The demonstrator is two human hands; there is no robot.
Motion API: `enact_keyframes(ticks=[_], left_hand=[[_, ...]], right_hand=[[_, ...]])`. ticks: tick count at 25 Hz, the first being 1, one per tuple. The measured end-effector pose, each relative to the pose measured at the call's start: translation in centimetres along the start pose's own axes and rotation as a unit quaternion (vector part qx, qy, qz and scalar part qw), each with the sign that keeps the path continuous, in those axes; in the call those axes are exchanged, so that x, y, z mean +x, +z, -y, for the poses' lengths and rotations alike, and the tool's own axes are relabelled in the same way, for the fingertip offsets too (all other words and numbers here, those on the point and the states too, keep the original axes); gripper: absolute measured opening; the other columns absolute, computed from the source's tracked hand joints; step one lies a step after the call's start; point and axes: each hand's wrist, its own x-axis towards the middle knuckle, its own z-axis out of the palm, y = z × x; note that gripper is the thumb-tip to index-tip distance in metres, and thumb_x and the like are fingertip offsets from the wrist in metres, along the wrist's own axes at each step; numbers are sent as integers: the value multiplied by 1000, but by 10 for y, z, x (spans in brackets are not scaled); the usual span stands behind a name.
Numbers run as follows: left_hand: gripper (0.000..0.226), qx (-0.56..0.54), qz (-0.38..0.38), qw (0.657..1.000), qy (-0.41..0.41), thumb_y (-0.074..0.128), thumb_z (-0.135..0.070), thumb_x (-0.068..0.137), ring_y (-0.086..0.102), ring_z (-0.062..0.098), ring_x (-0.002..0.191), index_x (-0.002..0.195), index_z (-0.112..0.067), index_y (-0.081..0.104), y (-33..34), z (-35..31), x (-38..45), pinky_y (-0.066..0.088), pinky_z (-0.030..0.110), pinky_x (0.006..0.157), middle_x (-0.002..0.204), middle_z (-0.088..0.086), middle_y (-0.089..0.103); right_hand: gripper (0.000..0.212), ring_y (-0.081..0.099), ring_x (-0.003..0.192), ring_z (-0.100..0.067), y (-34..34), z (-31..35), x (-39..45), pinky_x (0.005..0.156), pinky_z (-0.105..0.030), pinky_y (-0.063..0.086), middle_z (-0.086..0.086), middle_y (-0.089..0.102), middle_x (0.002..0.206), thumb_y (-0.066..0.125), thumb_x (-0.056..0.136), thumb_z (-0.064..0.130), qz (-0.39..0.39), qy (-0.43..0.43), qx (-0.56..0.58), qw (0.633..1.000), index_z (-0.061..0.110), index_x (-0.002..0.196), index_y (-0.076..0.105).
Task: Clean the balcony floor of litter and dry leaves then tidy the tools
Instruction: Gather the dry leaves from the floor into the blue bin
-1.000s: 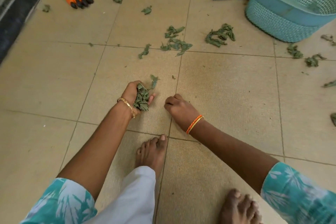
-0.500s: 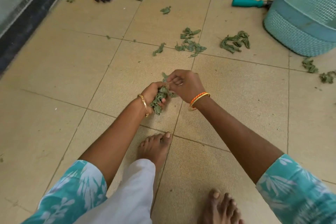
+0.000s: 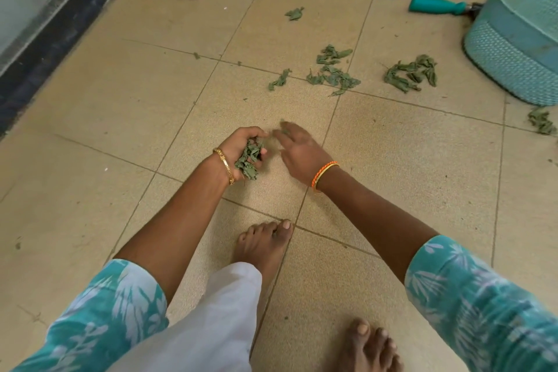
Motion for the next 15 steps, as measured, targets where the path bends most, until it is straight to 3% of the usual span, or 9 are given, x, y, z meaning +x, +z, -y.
enact_keyframes(ticks=[2, 4, 7, 11, 13, 15], left_hand=[[15, -57, 50, 997, -22, 49, -15, 90, 45, 3, 32, 76, -12, 52, -6, 3, 5, 33, 13, 30, 51, -4, 59], [12, -80, 79, 993, -32, 48, -13, 90, 43, 2, 32, 81, -10, 55, -8, 0, 5, 31, 11, 29, 68, -2, 67], [25, -67, 62, 995, -37, 52, -15, 89, 41, 3, 32, 65, -17, 46, -3, 0, 9, 30, 12, 30, 50, -6, 54], [42, -60, 46, 996, -51, 54, -18, 90, 38, 5, 30, 50, -20, 40, 7, 3, 18, 27, 11, 31, 40, -8, 40], [35, -33, 54, 997, -39, 51, -22, 91, 37, 6, 30, 57, -18, 45, 14, 4, 23, 27, 11, 32, 40, -8, 39], [23, 11, 49, 998, -32, 47, -24, 93, 37, 6, 30, 76, -13, 56, 17, 4, 29, 29, 10, 33, 42, -7, 40]], right_hand=[[41, 49, 120, -45, 7, 2, -3, 100, -53, 42, -27, 54, 126, 44, 81, -10, 2, -63, -45, 997, -4, 119, 58], [43, 60, 105, -41, 5, -7, -8, 91, -49, 51, -23, 63, 111, 32, 80, -5, -52, -111, -94, 988, -5, 108, 64], [44, 63, 100, -36, -4, -20, -30, 84, -44, 54, -19, 65, 107, 28, 83, 3, -91, -112, -146, 979, -3, 103, 67], [27, 63, 83, -33, -7, -30, -54, 57, -36, 58, -18, 66, 93, 44, 80, -4, -100, -74, -129, 984, -6, 93, 68], [14, 59, 73, -31, -11, -31, -50, 50, -34, 55, -16, 64, 82, 61, 74, -12, -96, -55, -118, 987, -6, 84, 68], [12, 60, 73, -31, -18, -31, -41, 55, -37, 54, -17, 64, 78, 66, 73, -13, -79, -14, -75, 994, -5, 81, 69]])
